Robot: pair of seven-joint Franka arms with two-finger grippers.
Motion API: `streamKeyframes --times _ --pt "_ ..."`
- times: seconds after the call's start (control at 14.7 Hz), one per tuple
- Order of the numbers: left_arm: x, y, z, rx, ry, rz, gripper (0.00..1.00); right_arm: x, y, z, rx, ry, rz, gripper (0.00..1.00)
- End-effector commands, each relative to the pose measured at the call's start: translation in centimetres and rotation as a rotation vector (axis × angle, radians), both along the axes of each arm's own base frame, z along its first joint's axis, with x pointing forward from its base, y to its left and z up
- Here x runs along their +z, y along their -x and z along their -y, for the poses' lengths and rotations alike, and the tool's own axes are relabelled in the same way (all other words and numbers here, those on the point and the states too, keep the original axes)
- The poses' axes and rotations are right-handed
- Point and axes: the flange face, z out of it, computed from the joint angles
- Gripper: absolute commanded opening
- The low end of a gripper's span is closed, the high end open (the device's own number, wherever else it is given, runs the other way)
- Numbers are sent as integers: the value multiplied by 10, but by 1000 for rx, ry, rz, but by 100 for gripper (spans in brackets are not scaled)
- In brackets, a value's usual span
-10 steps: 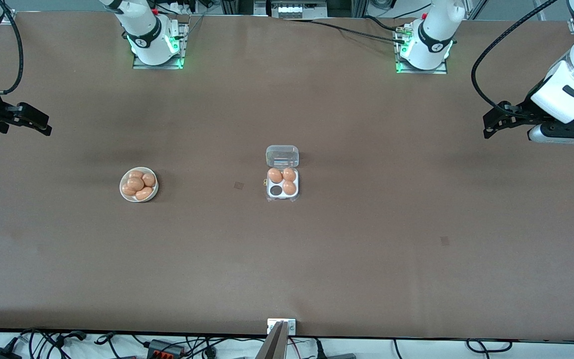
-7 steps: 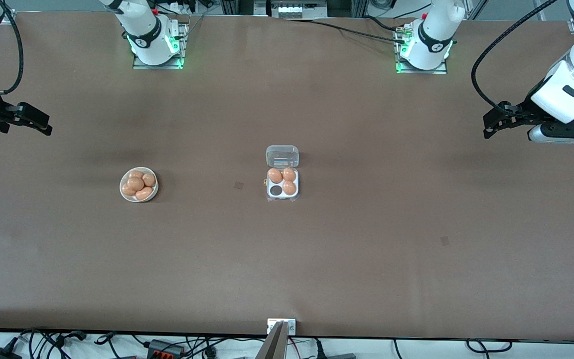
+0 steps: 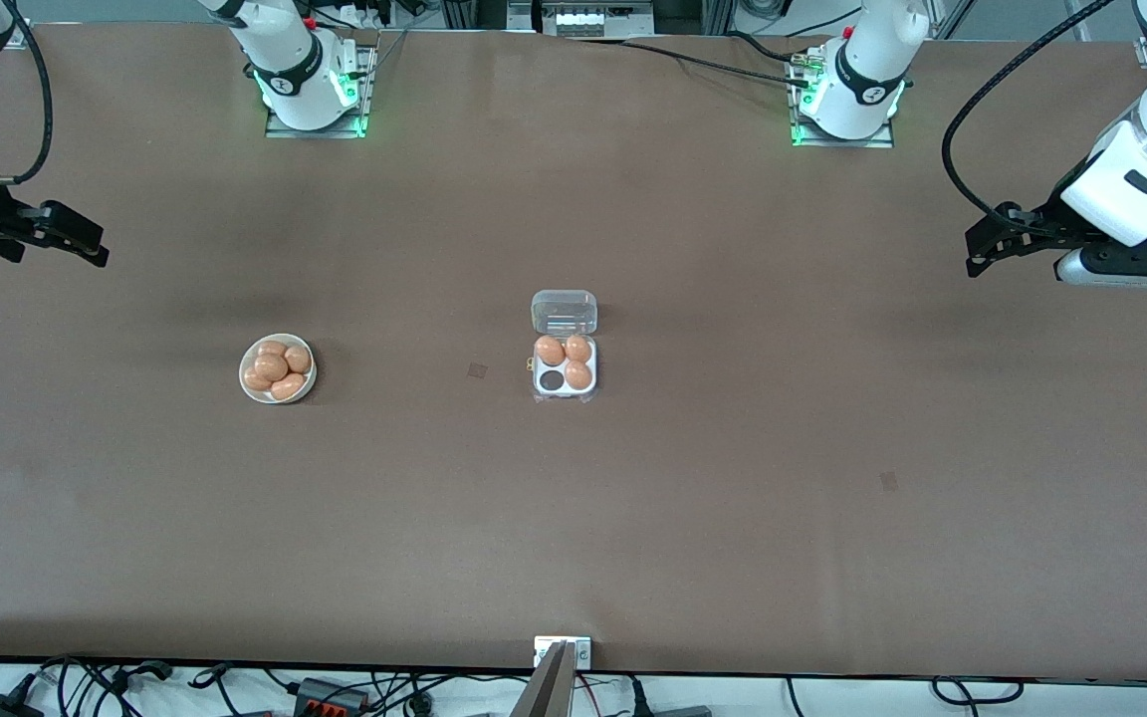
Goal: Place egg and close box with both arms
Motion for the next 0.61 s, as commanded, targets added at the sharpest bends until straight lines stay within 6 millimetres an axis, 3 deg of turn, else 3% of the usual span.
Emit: streamKeyframes --times 0.0,0.27,0.54 --pt "3 5 0 -19 -26 15 100 -52 -23 -12 29 -19 -40 100" --pt "3 5 0 -19 -26 15 100 -131 -54 -52 79 -19 -90 100" --pt "4 5 0 -19 -26 15 100 -201 -75 -58 86 -17 -100 100"
